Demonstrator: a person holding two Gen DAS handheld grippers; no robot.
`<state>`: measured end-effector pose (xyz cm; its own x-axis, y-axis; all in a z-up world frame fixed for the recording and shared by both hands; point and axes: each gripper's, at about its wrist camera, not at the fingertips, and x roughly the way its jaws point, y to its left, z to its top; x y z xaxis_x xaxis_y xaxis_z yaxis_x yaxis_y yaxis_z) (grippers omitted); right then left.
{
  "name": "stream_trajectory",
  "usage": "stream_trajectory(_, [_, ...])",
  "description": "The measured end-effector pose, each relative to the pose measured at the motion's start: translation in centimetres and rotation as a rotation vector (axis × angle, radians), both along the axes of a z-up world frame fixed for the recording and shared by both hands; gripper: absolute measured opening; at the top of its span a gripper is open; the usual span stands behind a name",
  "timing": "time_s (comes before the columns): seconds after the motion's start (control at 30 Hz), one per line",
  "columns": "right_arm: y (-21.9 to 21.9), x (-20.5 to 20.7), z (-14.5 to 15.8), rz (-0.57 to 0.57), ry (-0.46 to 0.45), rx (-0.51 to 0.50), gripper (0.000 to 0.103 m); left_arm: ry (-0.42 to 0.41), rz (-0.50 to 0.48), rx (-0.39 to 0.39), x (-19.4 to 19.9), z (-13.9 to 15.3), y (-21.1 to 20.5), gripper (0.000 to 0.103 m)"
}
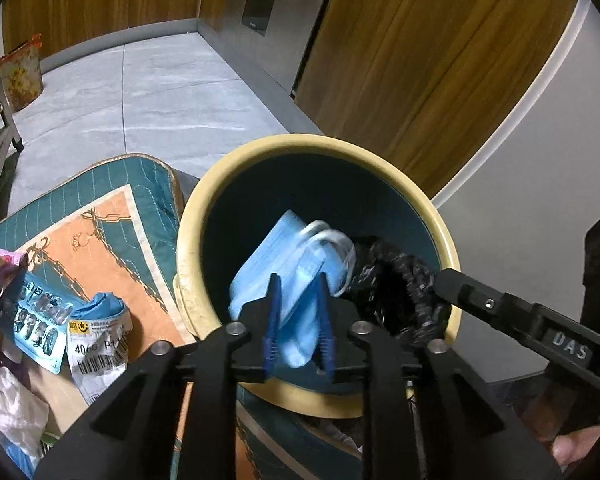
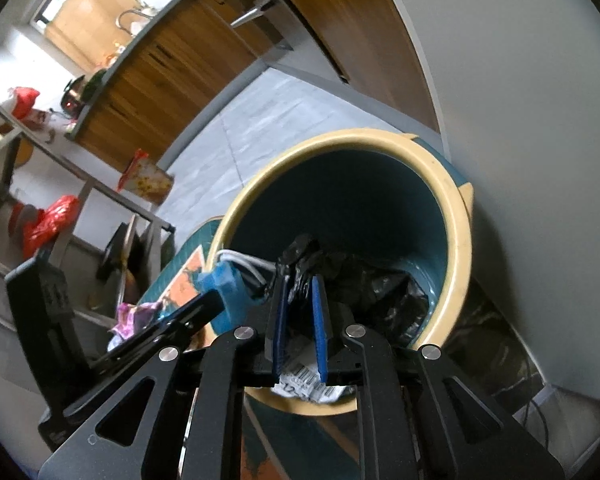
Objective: Collect trash
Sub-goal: 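Open both tools to drop the mask and black bag into the bin, then move both open tools back over the trash pile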
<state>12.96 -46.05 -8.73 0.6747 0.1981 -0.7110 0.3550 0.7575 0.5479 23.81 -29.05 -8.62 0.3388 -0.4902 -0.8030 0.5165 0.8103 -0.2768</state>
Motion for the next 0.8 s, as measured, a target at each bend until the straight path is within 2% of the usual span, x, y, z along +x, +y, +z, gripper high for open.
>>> stream_trajectory(0.27, [0.2, -0.4, 0.6, 0.000, -0.020, -0.025, 0.030, -0.013, 0.026, -0.015, -1.2, 1.4, 1.9, 0.035])
stream_trajectory(0.37, [0.5, -0.4, 0.8, 0.014, -0.024, -0.048, 0.033, -0.032, 0.045, -0.024, -2.0, 2.0, 3.2, 0.047])
stream_trajectory(0.43, [1.0, -0.4, 1.2, 0.028, -0.027, -0.083, 0.035, -0.053, 0.068, -0.028, -2.6, 2.6, 4.3, 0.058])
stream_trajectory(0.67, [3.4, -0.7, 2.5, 0.080, -0.057, -0.199, 0.055, -0.112, 0.145, -0.033, -4.8, 4.7, 8.4, 0.074])
stream_trajectory(0.8, [4.6, -1.0, 3.1, 0.108, -0.076, -0.244, 0.061, -0.154, 0.199, -0.022, -6.2, 5.9, 11.2, 0.080])
